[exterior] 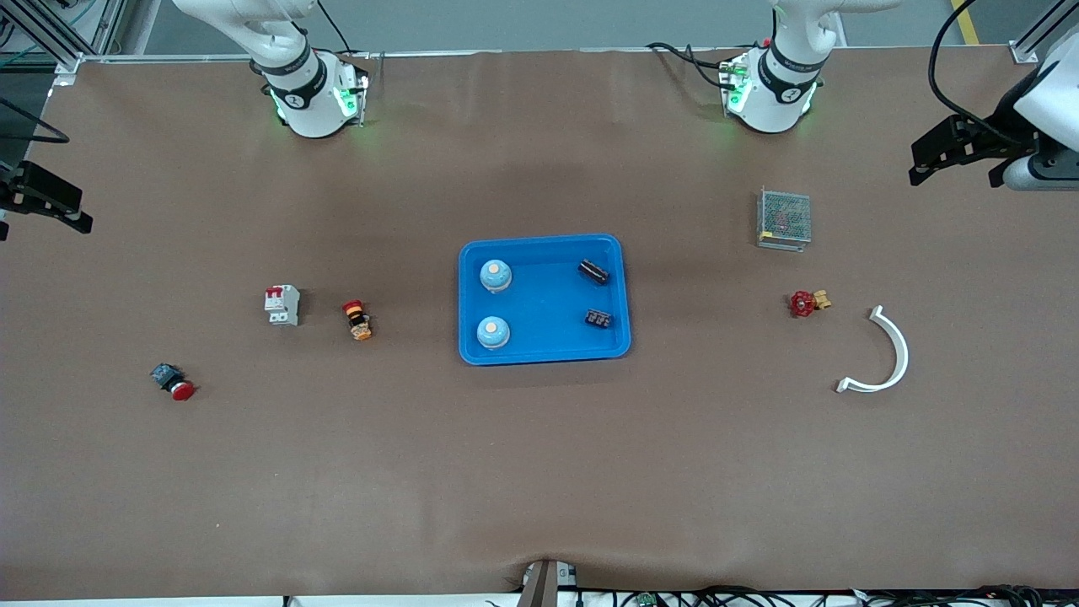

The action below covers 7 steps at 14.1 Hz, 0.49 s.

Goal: Place electrolytic capacitor and blue bell in tray

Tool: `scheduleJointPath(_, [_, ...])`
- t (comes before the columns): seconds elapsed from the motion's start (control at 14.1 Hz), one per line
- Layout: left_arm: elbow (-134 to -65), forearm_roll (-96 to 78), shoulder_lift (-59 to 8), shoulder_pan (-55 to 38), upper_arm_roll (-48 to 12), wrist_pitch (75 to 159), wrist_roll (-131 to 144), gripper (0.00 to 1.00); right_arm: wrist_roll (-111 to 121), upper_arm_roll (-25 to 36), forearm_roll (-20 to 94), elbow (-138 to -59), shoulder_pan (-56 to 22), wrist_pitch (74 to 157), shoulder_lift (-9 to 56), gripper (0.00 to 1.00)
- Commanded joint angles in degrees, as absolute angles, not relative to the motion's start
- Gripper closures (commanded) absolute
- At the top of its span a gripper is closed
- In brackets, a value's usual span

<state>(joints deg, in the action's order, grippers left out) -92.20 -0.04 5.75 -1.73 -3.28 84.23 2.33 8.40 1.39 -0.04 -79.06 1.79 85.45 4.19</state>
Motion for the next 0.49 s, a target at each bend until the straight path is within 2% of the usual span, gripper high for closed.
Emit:
scheduleJointPath(0.0, [-93.60,-0.70,7.12,-1.49,-4.13,84.55,3.42,0.00,6.86,1.93,0.79,-82.09,0.88,87.71,1.76,0.00])
scheduleJointPath(0.42, [-93.60,-0.70,7.21,-1.41,-5.36,84.38,5.10,0.00,5.62,1.93,0.70,-82.18,0.70,88.24,1.76,0.00])
